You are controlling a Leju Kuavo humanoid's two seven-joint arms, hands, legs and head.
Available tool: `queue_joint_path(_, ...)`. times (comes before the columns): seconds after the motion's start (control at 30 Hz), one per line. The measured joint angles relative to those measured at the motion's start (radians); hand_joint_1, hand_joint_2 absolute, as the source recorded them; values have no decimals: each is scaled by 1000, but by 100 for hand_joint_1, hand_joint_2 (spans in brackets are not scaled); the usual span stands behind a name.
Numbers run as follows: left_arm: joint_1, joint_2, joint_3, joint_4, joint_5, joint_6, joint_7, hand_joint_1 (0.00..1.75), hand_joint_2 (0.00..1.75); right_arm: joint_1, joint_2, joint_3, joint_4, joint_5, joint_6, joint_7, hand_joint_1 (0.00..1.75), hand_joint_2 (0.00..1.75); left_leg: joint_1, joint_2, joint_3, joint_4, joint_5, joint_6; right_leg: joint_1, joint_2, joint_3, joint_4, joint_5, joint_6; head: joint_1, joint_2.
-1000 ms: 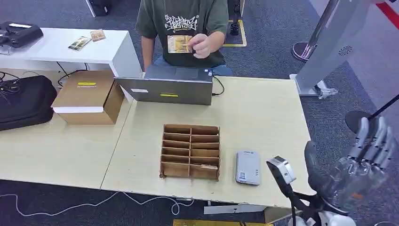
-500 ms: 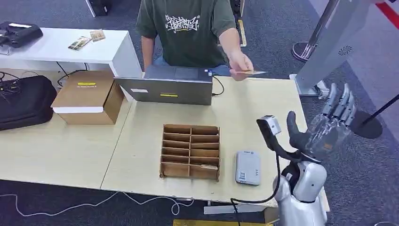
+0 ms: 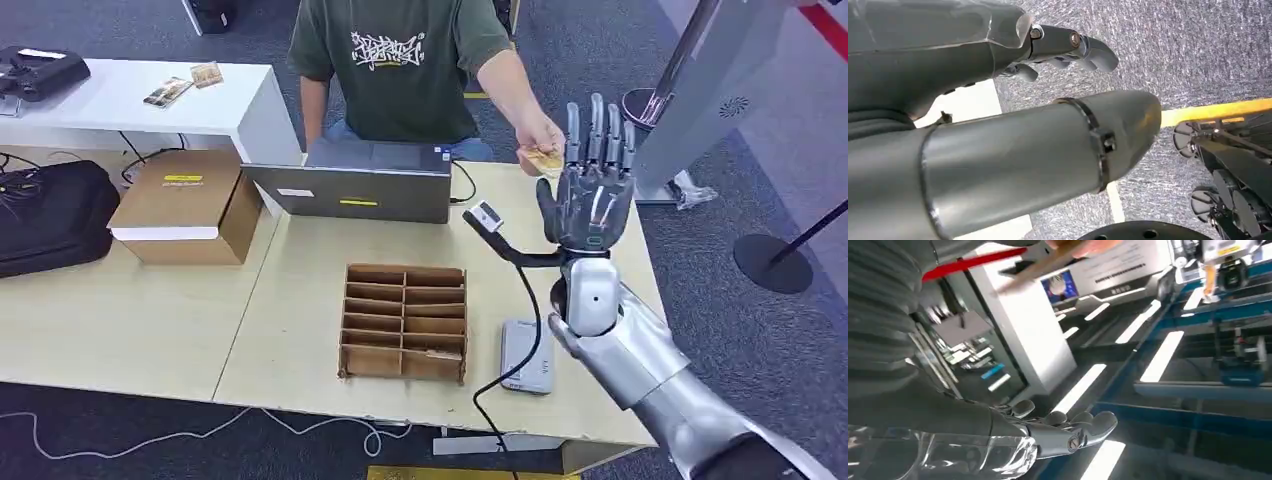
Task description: Pass the card to the sensor for recognition and then transmit it.
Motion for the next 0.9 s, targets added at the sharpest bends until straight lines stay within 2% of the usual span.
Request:
queue_joint_path(0.17,0,1,0,0,10,-5,0,0,0,-61,-1,110,79,0,0,0,0,175,0,-1,-1,0,0,0,0,-1,0,0,0,0,1,0)
queue_joint_path(0.33,0,1,0,0,17,-9,0,0,0,-87,3,167,117,0,0,0,0,175,0,-1,-1,0,0,0,0,-1,0,0,0,0,0,0)
queue_joint_path(0.9,1,2,0,0,33,-10,9,0,0,-99,21,212,163,0,0,-36,0,175,0,-1,-1,0,0,0,0,-1,0,0,0,0,0,0)
